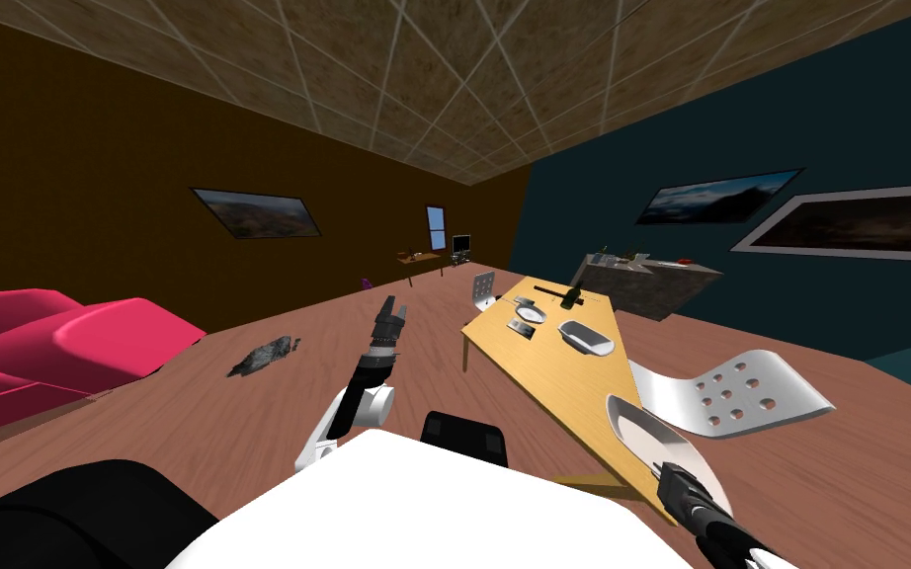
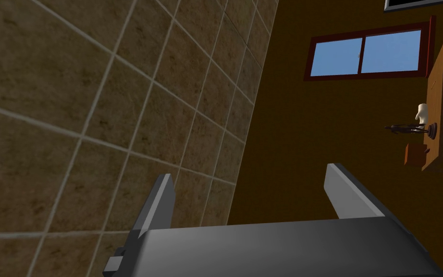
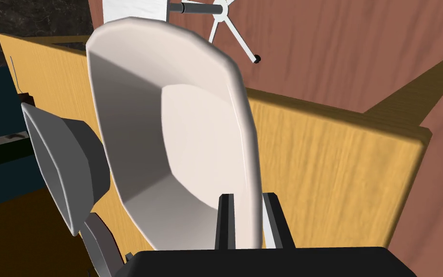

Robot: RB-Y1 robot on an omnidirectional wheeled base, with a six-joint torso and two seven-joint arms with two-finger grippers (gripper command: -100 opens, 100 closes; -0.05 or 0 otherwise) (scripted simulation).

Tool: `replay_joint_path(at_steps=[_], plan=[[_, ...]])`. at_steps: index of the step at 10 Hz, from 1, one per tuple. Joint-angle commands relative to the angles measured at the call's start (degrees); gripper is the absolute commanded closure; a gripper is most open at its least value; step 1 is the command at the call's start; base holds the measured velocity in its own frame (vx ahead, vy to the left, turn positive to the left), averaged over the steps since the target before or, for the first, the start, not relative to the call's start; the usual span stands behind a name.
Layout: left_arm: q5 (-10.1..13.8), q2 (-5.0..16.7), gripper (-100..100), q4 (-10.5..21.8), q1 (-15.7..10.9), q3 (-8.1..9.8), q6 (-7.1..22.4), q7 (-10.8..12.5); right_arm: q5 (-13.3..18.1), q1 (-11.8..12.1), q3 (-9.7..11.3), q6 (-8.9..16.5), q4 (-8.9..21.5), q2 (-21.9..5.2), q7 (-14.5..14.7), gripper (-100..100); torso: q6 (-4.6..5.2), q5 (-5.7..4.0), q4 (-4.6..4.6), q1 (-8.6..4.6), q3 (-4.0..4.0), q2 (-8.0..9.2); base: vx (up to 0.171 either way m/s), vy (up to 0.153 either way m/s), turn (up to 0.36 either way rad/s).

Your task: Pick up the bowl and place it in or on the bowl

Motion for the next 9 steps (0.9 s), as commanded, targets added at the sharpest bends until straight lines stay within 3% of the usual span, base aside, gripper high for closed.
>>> replay_joint_path(at_steps=[1, 4, 6, 8, 9], plan=[[0.0, 0.0, 0, 0.0, 0.0, 0.0, 0.0, 0.0, -0.2, -0.6, 0.2, -0.2, 1.9, -1.2, -0.3, 100, 0.0, 0.0, 0.0, 0.0, 0.0, 0.0, -0.028, 0.016, 0.031], [0.0, 0.0, 0, 0.0, 0.0, 0.0, 0.0, 0.0, -1.0, -0.6, 1.3, 0.1, 3.9, -3.5, -1.0, 100, -0.05, 0.07, -0.03, -0.03, -0.12, -0.22, -0.022, 0.005, 0.051], [0.0, 0.0, 0, 0.0, 0.0, 0.0, 0.0, 0.0, -2.3, -0.4, 2.8, 0.4, 7.1, -6.9, -2.5, 100, -0.12, 0.16, -0.01, 0.01, -0.13, -0.26, -0.024, 0.001, 0.153], [0.0, 0.0, 0, 0.0, 0.0, 0.01, 0.0, 0.0, -2.3, -0.4, 2.8, 0.4, 7.1, -6.9, -2.5, 100, -0.06, 0.14, -0.03, 0.05, -0.13, -0.25, -0.011, -0.006, -0.007], [0.0, 0.0, 0, 0.0, 0.0, 0.01, 0.0, 0.0, -3.3, -0.2, 3.7, 0.3, 9.3, -9.0, -3.7, 100, -0.08, 0.14, -0.02, 0.09, -0.14, -0.27, -0.01, 0.001, 0.161]])
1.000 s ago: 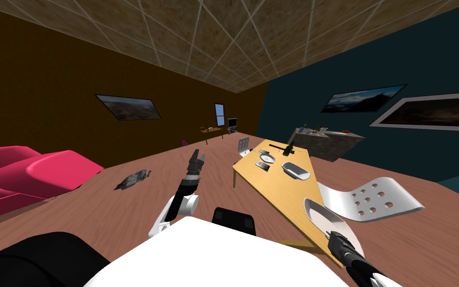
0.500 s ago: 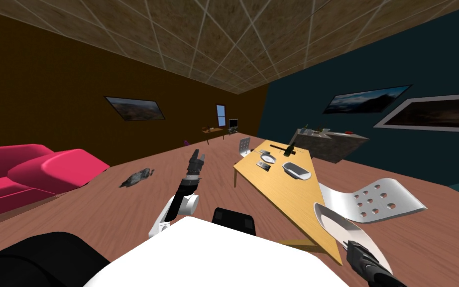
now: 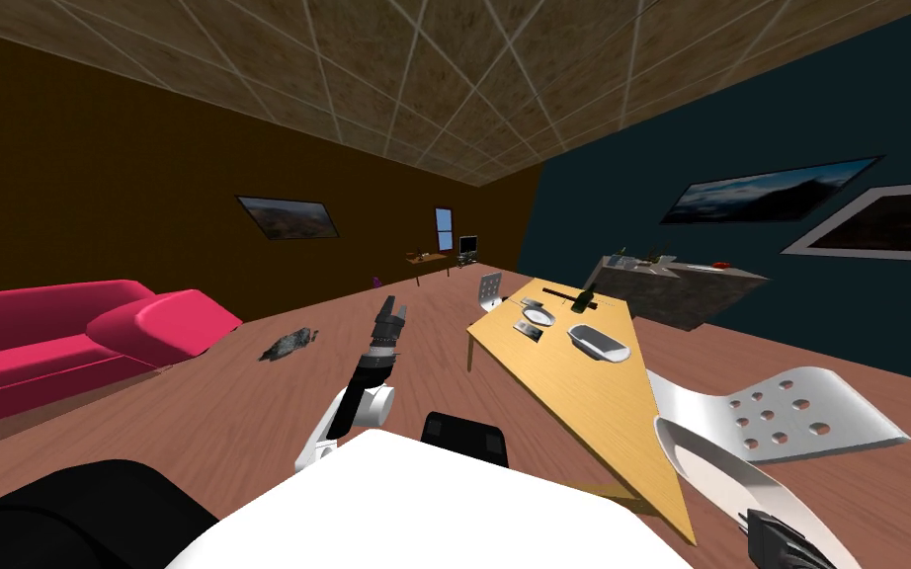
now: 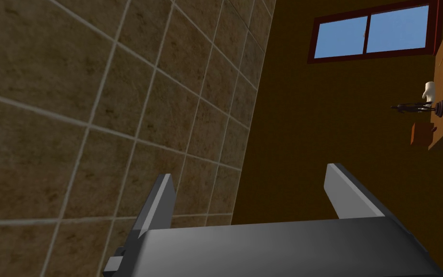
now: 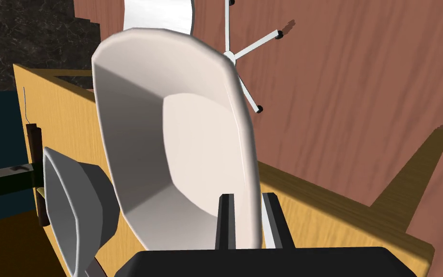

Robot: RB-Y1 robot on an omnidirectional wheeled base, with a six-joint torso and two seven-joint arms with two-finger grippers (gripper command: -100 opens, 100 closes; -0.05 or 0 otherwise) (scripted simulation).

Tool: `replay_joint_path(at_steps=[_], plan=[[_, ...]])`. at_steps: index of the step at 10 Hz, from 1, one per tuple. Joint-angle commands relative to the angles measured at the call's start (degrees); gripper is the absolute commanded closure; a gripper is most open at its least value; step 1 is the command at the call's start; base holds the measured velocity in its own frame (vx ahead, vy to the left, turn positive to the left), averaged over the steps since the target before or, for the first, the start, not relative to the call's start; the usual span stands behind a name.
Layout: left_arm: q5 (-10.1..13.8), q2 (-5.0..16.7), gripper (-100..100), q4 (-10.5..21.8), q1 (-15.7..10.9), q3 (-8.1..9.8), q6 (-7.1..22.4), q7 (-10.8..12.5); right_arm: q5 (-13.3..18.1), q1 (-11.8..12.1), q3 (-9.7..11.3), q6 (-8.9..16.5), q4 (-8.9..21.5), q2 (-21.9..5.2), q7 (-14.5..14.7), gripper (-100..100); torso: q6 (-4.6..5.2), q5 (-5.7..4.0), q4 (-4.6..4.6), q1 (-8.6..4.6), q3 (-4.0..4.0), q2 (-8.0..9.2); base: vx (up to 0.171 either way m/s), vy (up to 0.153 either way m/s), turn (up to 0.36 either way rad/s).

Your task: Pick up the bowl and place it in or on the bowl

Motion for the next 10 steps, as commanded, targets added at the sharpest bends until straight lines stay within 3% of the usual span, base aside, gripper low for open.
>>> replay_joint_path(at_steps=[1, 2, 3, 4, 10], plan=[[0.0, 0.0, 0, 0.0, 0.0, 0.0, 0.0, 0.0, -0.9, 0.0, 0.5, -0.3, 2.3, -2.0, -1.2, 100, 0.0, 0.0, 0.0, 0.0, 0.0, 0.0, -0.008, -0.011, 0.209], [0.0, 0.0, 0, 0.0, 0.0, 0.0, 0.0, 0.0, -0.9, 0.0, -1.0, -0.3, 2.3, -1.8, -1.2, 100, -0.01, -0.01, 0.0, -0.03, -0.02, -0.04, -0.002, -0.016, 0.063], [0.0, 0.0, 0, 0.0, 0.0, 0.01, 0.0, 0.0, -0.9, 0.0, 0.4, -0.3, 2.3, -2.0, -1.2, 100, 0.01, 0.01, 0.0, 0.01, -0.02, -0.04, 0.003, -0.01, -0.011], [0.0, 0.0, 0, 0.0, 0.0, 0.01, 0.0, 0.0, -2.0, 0.2, 1.1, -0.7, 4.5, -4.0, -2.6, 100, 0.06, -0.03, -0.01, 0.05, -0.01, -0.03, 0.008, -0.004, 0.226], [0.0, 0.0, 0, 0.0, 0.0, 0.01, 0.0, 0.0, -4.9, 0.9, 1.7, -2.7, 9.5, -7.9, -6.7, 100, -0.06, 0.06, 0.06, 0.07, -0.03, -0.12, 0.018, -0.029, 0.181]])
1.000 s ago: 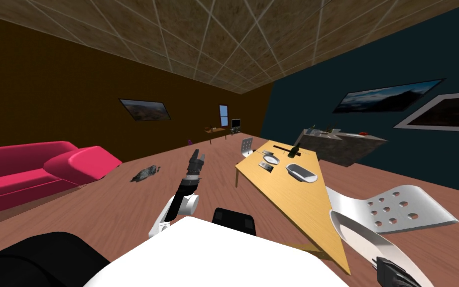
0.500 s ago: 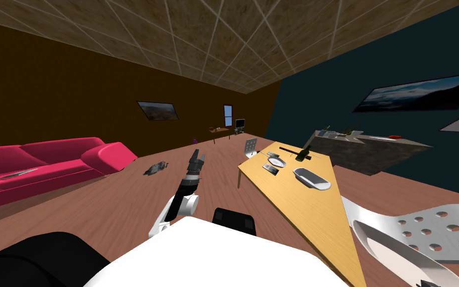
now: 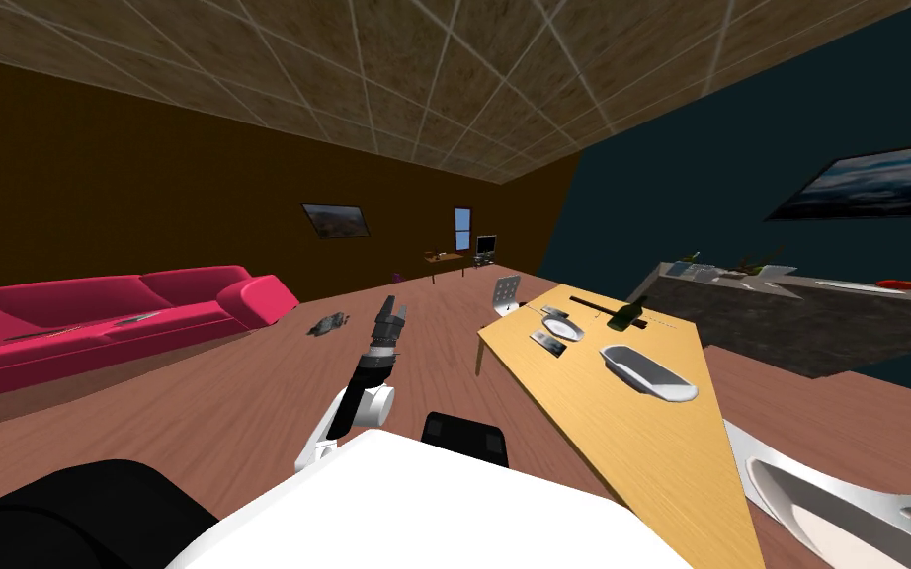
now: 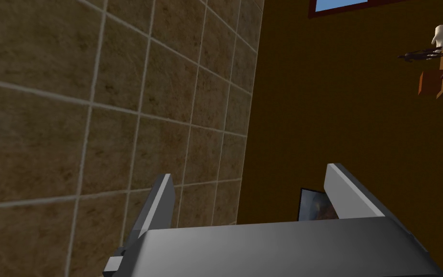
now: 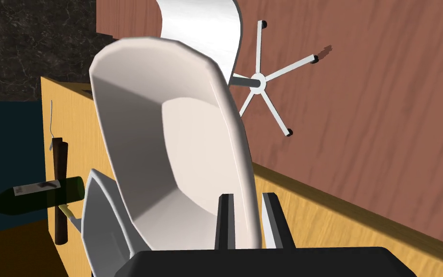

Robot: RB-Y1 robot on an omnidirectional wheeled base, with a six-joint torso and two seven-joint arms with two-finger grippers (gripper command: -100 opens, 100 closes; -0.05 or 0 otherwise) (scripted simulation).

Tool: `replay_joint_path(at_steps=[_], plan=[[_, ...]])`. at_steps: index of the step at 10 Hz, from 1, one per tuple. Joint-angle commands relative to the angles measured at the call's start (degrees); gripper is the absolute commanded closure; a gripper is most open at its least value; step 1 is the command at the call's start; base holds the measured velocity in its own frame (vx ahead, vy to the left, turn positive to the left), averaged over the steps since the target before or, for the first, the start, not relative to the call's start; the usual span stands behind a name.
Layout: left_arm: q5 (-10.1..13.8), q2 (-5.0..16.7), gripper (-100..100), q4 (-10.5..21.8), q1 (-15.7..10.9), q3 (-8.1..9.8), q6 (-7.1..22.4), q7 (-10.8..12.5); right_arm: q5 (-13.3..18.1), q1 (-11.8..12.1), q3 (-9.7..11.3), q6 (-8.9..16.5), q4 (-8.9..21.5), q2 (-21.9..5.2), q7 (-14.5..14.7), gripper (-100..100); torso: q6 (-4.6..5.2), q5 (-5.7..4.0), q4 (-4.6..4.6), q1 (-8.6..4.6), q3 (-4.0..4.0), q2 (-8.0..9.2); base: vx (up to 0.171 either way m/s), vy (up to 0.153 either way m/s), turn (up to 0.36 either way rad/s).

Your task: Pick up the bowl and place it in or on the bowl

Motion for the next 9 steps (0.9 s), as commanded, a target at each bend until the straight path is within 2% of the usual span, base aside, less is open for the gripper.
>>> replay_joint_path(at_steps=[1, 8, 9], plan=[[0.0, 0.0, 0, 0.0, 0.0, 0.0, 0.0, 0.0, -1.3, 0.5, 0.8, -0.4, 0.9, -1.4, -2.1, 100, 0.0, 0.0, 0.0, 0.0, 0.0, 0.0, 0.03, -0.026, 0.206], [0.0, 0.0, 0, 0.0, 0.0, 0.01, 0.0, 0.0, -5.6, 1.7, -0.6, -5.4, 6.5, -4.1, -8.7, 100, -0.11, 0.05, 0.11, -0.07, 0.0, -0.12, 0.047, -0.065, 0.26], [0.0, 0.0, 0, 0.0, 0.0, 0.01, 0.0, 0.0, -5.6, 1.7, -0.6, -5.4, 6.5, -4.1, -8.7, 100, -0.1, 0.04, 0.12, -0.05, 0.01, -0.11, 0.035, -0.053, 0.107]])
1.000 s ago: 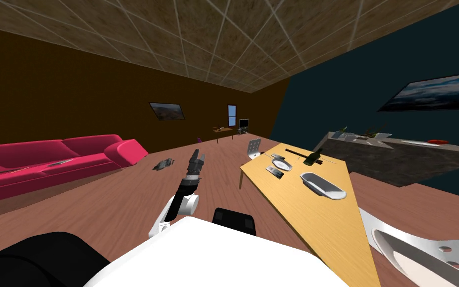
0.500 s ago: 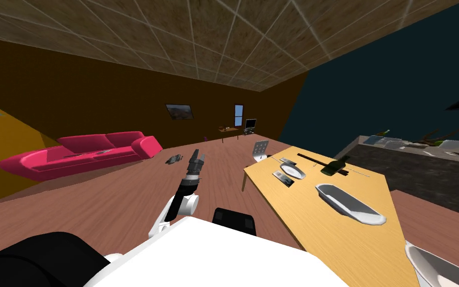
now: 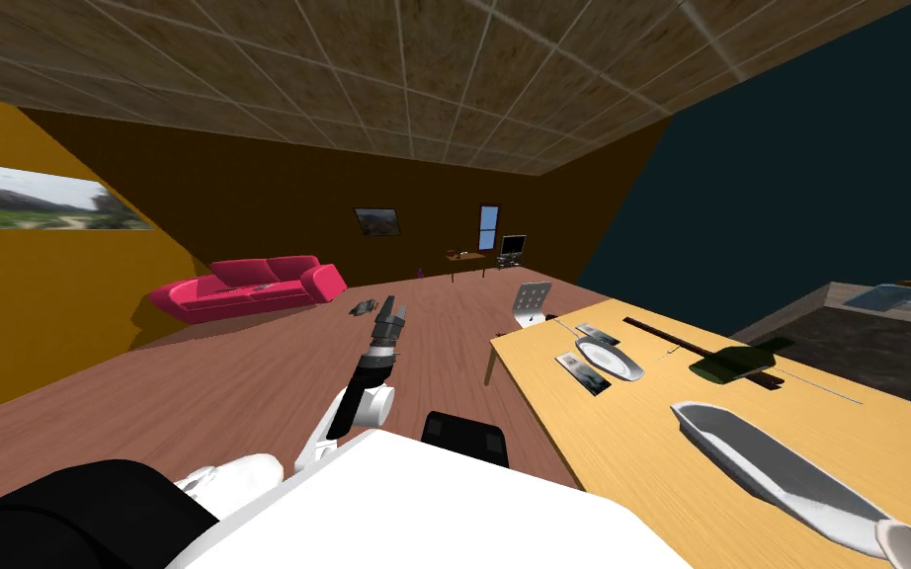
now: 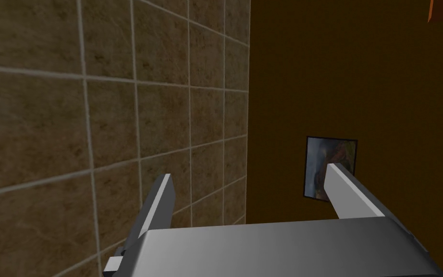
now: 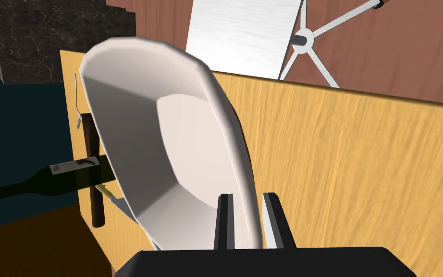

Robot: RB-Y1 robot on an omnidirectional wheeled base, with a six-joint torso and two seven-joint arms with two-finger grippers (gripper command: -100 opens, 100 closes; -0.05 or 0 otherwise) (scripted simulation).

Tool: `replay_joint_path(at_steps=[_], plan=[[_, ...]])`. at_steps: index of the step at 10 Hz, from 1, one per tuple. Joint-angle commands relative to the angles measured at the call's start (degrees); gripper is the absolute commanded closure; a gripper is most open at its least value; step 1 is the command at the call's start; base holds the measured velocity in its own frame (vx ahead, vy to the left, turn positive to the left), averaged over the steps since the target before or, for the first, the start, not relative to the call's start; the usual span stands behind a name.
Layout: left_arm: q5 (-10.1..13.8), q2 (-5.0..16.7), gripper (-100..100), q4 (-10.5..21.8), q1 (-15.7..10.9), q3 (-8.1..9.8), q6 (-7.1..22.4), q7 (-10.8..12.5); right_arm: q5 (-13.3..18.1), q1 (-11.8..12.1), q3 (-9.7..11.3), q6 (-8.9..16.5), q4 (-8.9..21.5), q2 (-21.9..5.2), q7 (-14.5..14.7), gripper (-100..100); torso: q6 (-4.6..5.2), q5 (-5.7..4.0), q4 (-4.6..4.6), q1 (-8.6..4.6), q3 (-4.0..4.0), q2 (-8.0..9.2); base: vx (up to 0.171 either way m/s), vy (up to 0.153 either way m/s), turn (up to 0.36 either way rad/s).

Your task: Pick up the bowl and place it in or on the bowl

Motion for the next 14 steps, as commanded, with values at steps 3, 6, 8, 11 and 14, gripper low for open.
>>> replay_joint_path(at_steps=[3, 6, 8, 11, 14], plan=[[0.0, 0.0, 0, 0.0, 0.0, -0.01, 0.0, 0.0, -2.0, 1.1, -0.1, -1.9, 0.8, -0.8, -4.2, 100, -0.13, 0.05, 0.04, 0.09, 0.02, 0.0, 0.04, -0.045, 0.236], [0.0, 0.0, 0, 0.0, 0.0, 0.0, 0.0, 0.0, -3.8, 1.7, -1.7, -4.9, 2.4, -0.7, -7.3, 100, -0.11, 0.02, 0.03, -0.01, -0.01, -0.05, 0.046, -0.082, 0.277], [0.0, 0.0, 0, 0.0, 0.0, 0.0, 0.0, 0.0, -4.7, 2.1, -2.6, -6.5, 3.2, -0.5, -8.9, 100, -0.12, -0.02, 0.04, -0.1, -0.02, -0.08, 0.05, -0.096, 0.26], [0.0, 0.0, 0, 0.0, 0.0, 0.0, 0.0, 0.0, -4.3, 1.3, -2.8, -6.5, 3.8, -0.5, -7.6, -100, 0.07, 0.02, 0.07, 0.24, 0.11, 0.15, 0.011, -0.018, 0.031], [0.0, 0.0, 0, 0.0, 0.0, 0.0, 0.0, 0.0, -4.3, 1.3, -2.8, -6.5, 3.8, -0.5, -7.6, -100, 0.07, 0.05, 0.09, 0.33, 0.17, 0.25, 0.0, 0.0, 0.0]])
